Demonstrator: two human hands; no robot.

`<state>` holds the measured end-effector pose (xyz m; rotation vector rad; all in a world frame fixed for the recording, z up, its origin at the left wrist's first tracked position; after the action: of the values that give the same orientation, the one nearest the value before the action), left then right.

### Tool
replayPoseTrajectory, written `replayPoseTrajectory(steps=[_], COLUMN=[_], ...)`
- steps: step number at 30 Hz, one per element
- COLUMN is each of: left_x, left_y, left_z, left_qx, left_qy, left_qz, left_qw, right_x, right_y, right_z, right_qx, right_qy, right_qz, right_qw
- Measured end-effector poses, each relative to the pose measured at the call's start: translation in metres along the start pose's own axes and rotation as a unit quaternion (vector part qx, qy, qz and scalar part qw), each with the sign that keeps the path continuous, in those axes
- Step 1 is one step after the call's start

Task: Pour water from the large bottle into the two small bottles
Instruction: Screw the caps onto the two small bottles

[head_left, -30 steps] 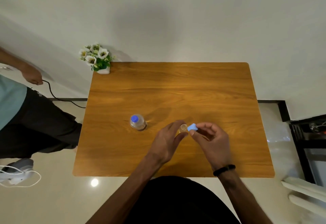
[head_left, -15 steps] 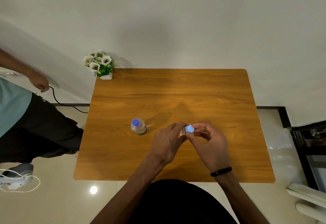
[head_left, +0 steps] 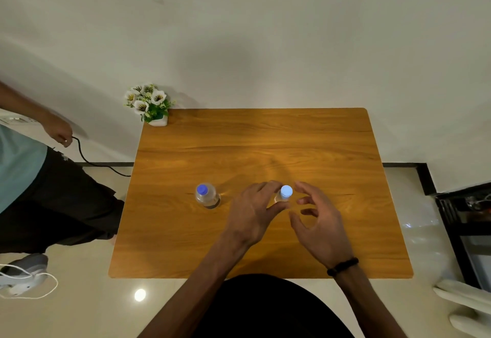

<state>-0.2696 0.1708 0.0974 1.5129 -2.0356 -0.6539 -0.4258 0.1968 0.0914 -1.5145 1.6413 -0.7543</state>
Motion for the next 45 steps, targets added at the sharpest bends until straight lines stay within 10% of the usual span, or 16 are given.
replayPoseTrajectory(steps=[16, 26, 45], left_x=[-0.003, -0.002, -0.005], left_y=[0.008, 0.023, 0.023], left_z=[0.008, -0.018, -0.01], left_qx=[-0.059, -0.119, -0.135], left_qy=[-0.073, 0.065, 0.012], left_qz=[-0.038, -0.036, -0.014], left_qw=[0.995, 0.99, 0.991], right_x=[0.005, 0.01, 0.007], right_y=[0.009, 0.004, 0.015], right_z=[0.008, 0.01, 0.016], right_qx=[0.012, -0.023, -0.016], right_qy=[0.037, 0.025, 0.031], right_qz=[0.031, 0.025, 0.032], right_qw=[0.999, 0.999, 0.999])
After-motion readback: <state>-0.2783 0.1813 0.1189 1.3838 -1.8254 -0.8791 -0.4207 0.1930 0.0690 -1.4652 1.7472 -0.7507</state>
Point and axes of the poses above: each hand's wrist, its own x-axis towards the middle knuckle, its own z-axis out of the palm, y = z × x, the point moved 9 cm from there along x, towards the middle knuckle, and after that the axes turned 2 degrees about z, right-handed, at the moved point
